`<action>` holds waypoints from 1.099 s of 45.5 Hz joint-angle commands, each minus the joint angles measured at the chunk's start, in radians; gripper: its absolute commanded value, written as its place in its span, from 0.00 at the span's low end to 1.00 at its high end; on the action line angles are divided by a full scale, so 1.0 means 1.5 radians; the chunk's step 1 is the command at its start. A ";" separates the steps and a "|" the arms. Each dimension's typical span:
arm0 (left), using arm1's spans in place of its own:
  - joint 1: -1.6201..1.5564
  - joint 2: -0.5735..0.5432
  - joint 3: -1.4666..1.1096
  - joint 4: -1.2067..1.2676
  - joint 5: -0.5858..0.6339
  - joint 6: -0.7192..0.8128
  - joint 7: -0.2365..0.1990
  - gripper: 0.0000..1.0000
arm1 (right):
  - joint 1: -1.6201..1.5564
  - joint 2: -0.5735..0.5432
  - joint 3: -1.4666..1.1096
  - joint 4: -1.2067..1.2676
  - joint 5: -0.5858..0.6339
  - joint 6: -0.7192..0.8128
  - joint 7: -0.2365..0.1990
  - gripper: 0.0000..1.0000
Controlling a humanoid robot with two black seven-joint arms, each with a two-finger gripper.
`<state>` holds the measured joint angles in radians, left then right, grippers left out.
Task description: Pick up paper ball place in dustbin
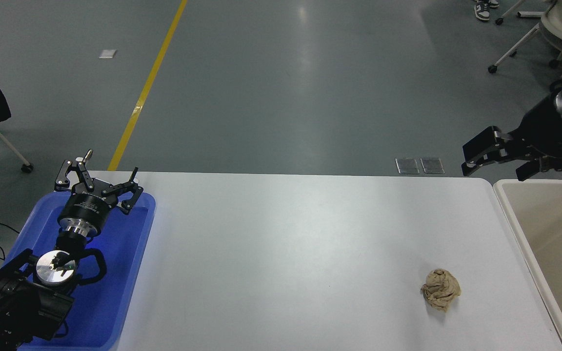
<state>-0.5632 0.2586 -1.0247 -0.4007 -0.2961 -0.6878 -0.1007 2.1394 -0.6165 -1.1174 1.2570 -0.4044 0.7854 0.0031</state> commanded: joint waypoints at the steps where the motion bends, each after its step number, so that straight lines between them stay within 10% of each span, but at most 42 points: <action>1: 0.000 0.000 0.000 0.000 0.000 0.000 0.001 1.00 | 0.003 -0.001 -0.005 -0.007 0.004 0.000 0.001 1.00; 50: 0.000 0.000 0.000 0.000 0.000 -0.001 0.000 1.00 | -0.175 0.007 0.029 -0.015 0.006 -0.113 0.001 1.00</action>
<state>-0.5630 0.2590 -1.0247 -0.4007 -0.2959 -0.6883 -0.1006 2.0388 -0.6084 -1.1118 1.2481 -0.3949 0.7472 0.0046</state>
